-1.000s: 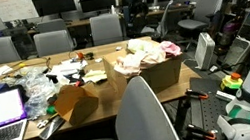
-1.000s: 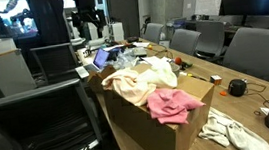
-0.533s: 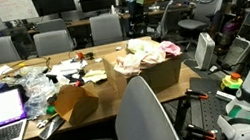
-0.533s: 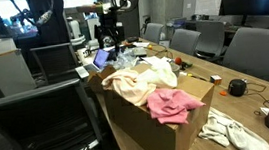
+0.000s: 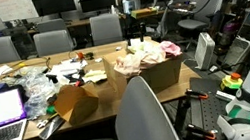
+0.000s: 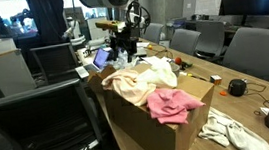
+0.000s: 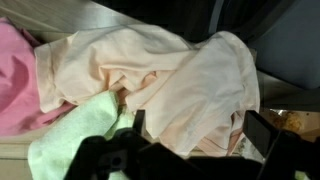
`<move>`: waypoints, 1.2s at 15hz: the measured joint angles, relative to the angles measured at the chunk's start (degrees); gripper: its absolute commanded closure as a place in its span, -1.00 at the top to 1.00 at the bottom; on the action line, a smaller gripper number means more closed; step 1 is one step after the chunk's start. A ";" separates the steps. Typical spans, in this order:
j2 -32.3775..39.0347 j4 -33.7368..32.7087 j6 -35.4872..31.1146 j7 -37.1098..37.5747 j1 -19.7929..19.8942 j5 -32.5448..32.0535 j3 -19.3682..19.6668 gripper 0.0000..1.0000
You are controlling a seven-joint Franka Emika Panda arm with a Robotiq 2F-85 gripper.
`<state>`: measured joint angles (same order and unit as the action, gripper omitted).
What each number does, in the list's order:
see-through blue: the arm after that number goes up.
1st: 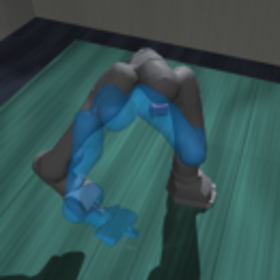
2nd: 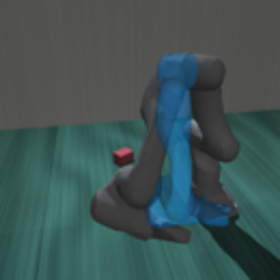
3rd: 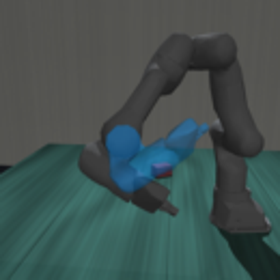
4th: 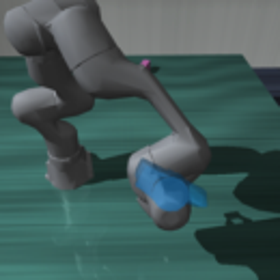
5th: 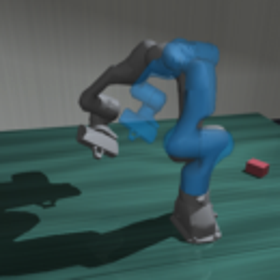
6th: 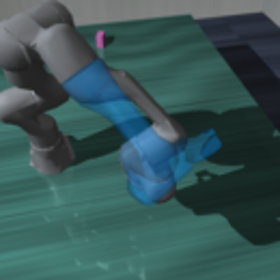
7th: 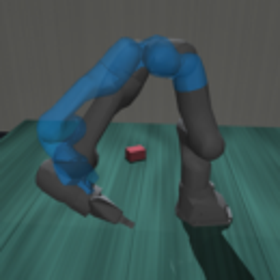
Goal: Put the clothes on the head rest of the chair
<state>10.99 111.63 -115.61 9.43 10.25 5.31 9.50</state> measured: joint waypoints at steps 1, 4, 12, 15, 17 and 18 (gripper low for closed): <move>1.29 -0.40 -0.68 0.63 -0.01 0.00 -0.01 1.00; 4.90 -1.33 -1.71 2.20 -0.04 0.00 -0.04 1.00; 11.71 -1.75 -1.91 5.35 -0.55 0.19 -0.31 1.00; 13.16 -1.69 -1.86 5.80 -0.71 0.58 -0.53 0.71; 13.73 -1.67 -1.82 5.84 -0.78 0.59 -0.69 0.36; 13.87 -1.67 -1.80 5.92 -0.80 0.64 -0.75 0.17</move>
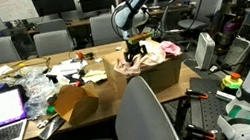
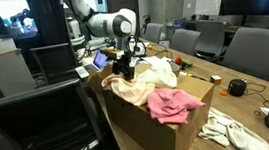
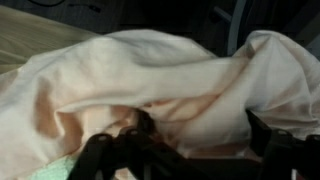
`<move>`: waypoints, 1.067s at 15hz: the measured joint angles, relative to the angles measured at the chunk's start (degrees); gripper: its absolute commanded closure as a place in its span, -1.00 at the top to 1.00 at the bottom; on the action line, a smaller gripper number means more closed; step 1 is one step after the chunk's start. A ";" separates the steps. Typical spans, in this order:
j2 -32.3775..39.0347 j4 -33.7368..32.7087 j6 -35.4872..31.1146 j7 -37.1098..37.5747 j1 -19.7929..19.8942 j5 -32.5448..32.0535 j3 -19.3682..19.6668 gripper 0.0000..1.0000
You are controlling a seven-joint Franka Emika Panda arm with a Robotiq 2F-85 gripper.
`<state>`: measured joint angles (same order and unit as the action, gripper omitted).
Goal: Put the clothes on the head rest of the chair
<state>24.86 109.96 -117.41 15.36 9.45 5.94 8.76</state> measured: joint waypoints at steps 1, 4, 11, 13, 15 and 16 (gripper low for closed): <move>0.04 0.00 0.03 0.05 -0.02 0.07 -0.02 0.02; -0.13 -0.07 0.05 0.22 -0.04 0.20 -0.02 -0.41; -2.62 0.51 0.37 0.96 -0.45 0.24 -0.03 -0.94; -5.14 1.33 0.88 1.10 -0.97 0.25 -0.03 -0.91; -8.93 2.58 1.42 1.31 -1.79 0.23 -0.05 -0.90; -11.22 3.36 1.68 1.46 -2.34 -0.09 -0.06 -0.90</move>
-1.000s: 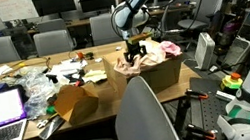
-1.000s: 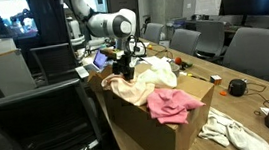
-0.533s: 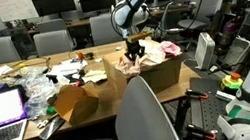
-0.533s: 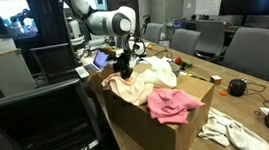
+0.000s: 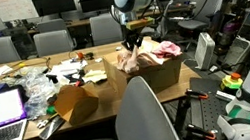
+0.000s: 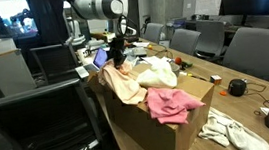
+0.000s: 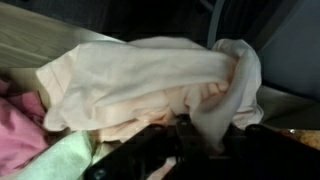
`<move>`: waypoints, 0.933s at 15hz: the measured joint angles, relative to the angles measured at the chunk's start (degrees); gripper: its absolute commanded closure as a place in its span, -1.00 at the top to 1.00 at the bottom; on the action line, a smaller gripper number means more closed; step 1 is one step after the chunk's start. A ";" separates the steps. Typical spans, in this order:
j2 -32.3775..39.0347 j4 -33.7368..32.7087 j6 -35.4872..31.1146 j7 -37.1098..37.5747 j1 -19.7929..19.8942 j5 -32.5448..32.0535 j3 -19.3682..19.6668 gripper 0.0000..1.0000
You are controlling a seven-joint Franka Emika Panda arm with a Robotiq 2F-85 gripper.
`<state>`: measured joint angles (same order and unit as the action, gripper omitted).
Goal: Put the clothes on the head rest of the chair
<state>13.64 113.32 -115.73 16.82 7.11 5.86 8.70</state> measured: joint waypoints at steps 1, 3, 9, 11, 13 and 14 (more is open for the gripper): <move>-2.45 0.81 0.43 0.22 -0.61 -0.40 -0.03 -0.90; -7.70 2.46 1.49 0.77 -1.79 -1.63 -0.39 -0.90; -23.48 7.68 4.50 2.62 -3.44 -7.38 -4.88 -0.90; -27.66 9.32 5.52 2.63 -3.63 -8.07 -6.86 -0.90; -30.99 10.79 6.51 2.24 -4.02 -8.34 -8.73 -0.89; -32.37 11.39 7.08 1.39 -4.47 -8.34 -9.49 -0.89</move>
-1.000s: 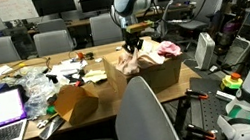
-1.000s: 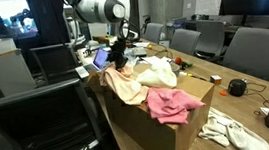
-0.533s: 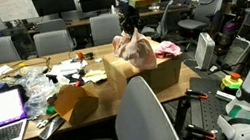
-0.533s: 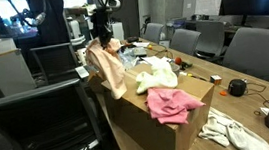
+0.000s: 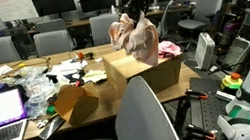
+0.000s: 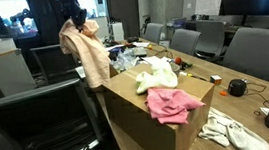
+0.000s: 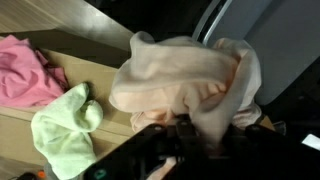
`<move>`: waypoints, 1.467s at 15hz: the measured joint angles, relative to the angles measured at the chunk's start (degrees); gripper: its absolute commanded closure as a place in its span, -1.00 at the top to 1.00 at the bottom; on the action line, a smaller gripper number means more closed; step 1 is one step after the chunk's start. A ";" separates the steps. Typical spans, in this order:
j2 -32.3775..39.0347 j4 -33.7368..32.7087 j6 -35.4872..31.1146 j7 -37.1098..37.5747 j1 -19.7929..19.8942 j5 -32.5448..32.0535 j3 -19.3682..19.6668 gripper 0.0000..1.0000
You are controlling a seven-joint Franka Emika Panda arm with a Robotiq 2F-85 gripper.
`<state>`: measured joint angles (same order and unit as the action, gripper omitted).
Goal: Put the clothes on the head rest of the chair
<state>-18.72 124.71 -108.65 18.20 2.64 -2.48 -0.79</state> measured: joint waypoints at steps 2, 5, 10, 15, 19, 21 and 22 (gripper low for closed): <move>-2.13 0.83 1.42 -2.43 -1.31 0.00 -1.28 -0.89; -3.62 1.17 3.31 -7.14 -3.84 0.04 -2.87 -0.90; -3.80 1.21 6.01 -15.73 -8.85 0.19 -5.70 -0.89; -4.02 1.22 7.39 -23.18 -13.51 0.18 -8.48 -0.89; -4.69 1.55 8.57 -27.41 -16.37 0.19 -9.83 -0.89; -5.16 1.86 9.19 -29.33 -17.60 0.19 -10.22 -0.89; -5.35 1.99 9.45 -30.29 -18.22 0.19 -10.39 -0.89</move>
<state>-24.07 126.70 -99.21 -12.09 -15.58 -2.29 -11.18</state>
